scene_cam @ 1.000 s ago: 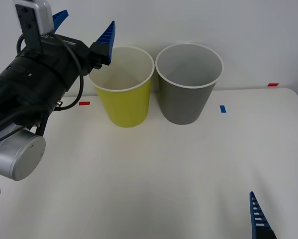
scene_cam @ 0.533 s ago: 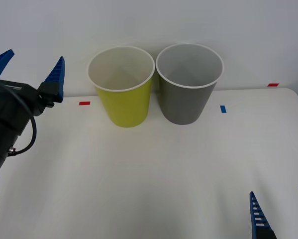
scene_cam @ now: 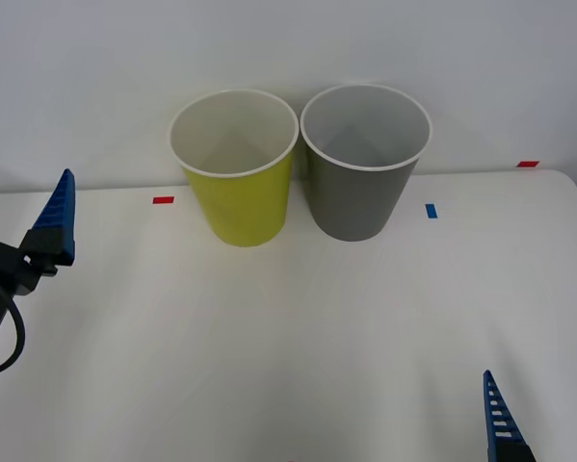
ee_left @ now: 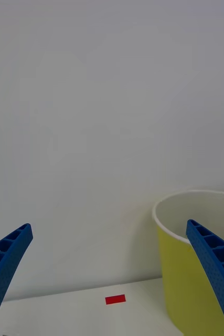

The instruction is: Put cans in the gray bin and PET bottles in the light green bin.

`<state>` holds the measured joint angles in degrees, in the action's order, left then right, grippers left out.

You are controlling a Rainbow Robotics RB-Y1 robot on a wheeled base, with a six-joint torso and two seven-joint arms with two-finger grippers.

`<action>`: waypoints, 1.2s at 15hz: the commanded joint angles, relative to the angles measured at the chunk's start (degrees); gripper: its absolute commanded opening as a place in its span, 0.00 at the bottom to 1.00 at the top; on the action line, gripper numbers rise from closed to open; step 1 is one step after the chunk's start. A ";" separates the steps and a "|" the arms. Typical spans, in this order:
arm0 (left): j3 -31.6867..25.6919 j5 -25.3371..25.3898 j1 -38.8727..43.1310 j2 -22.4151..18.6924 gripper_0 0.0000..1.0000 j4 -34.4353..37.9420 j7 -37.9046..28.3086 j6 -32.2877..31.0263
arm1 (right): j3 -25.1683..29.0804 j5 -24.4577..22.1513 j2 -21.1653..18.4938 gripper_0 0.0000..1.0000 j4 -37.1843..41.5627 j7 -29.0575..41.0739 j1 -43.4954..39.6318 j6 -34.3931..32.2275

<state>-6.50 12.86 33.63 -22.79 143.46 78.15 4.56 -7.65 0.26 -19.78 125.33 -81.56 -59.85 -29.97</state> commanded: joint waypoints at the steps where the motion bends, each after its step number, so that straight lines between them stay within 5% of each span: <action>1: 0.61 -0.03 6.36 0.20 1.00 -0.20 -0.01 -7.28 | 0.00 0.00 0.00 1.00 0.00 0.00 0.00 0.00; 8: 6.06 -1.00 11.45 0.20 1.00 -17.60 0.60 -32.95 | 0.00 0.00 0.00 1.00 0.00 0.00 0.00 0.00; 18: 9.93 -1.70 23.05 3.36 1.00 -24.11 0.69 -38.31 | 0.00 0.00 0.00 1.00 0.00 0.00 0.00 0.00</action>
<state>2.65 11.53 55.36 -20.15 119.36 78.76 -33.61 -7.65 0.26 -19.78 125.33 -81.56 -59.85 -29.97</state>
